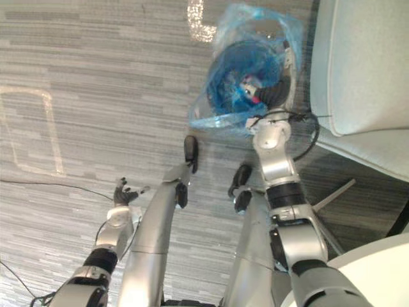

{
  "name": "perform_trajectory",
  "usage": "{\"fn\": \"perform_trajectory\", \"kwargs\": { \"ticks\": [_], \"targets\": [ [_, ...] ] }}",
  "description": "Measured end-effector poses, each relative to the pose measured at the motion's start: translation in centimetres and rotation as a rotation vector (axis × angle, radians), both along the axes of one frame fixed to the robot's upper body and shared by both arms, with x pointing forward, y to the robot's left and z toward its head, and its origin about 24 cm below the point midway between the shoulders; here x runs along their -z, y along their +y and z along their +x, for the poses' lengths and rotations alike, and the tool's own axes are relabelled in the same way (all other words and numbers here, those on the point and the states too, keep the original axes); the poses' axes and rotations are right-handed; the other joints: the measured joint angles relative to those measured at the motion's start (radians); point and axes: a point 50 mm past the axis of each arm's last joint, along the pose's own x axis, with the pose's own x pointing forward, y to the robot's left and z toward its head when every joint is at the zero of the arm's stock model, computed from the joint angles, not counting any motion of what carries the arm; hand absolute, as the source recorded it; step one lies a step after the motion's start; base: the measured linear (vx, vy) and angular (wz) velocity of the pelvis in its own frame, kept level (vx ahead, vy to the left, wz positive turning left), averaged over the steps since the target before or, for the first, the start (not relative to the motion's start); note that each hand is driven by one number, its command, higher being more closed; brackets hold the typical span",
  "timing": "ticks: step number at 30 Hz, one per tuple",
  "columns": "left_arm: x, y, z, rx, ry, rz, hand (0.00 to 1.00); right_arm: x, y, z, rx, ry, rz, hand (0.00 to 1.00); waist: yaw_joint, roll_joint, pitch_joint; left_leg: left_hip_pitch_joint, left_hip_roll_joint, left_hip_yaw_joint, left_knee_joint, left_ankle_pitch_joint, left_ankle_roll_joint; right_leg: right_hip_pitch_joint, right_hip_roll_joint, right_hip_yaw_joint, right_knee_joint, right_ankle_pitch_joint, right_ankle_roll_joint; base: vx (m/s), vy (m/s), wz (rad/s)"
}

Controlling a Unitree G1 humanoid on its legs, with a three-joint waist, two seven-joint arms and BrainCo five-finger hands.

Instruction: Gather rubbish on tea table into small bin, then transfer packed bag to large trash can.

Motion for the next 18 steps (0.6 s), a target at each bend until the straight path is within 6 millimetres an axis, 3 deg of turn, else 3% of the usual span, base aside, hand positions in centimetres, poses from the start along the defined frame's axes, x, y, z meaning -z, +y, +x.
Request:
{"fn": "perform_trajectory", "kwargs": {
  "ticks": [4,10,18],
  "targets": [
    [0.3,0.4,-0.2,-0.009,0.021,0.007,0.00,2.4,0.1,-0.3,-0.016,0.077,-0.038,0.00,-0.001,0.000,-0.006,-0.002,0.015,-0.001,0.010,0.008,0.009,0.000,0.016,0.000,-0.002,0.001,-0.002,-0.07,0.014,-0.07],
    [0.4,0.8,-0.2,-0.016,0.023,0.015,0.00,3.7,0.2,-0.6,0.019,0.108,-0.196,0.00,-0.004,0.000,-0.007,0.003,0.026,-0.002,0.002,0.012,-0.006,0.001,0.025,-0.003,-0.008,0.009,-0.013,-0.07,0.014,-0.05],
    [0.8,0.9,-0.5,-0.018,0.035,0.023,0.00,7.1,0.7,0.2,0.039,0.268,-0.386,0.00,-0.003,-0.005,-0.031,0.012,0.032,0.000,-0.061,0.037,-0.012,0.000,0.030,-0.020,-0.041,0.024,-0.021,-0.07,0.015,0.04]
  ]
}}
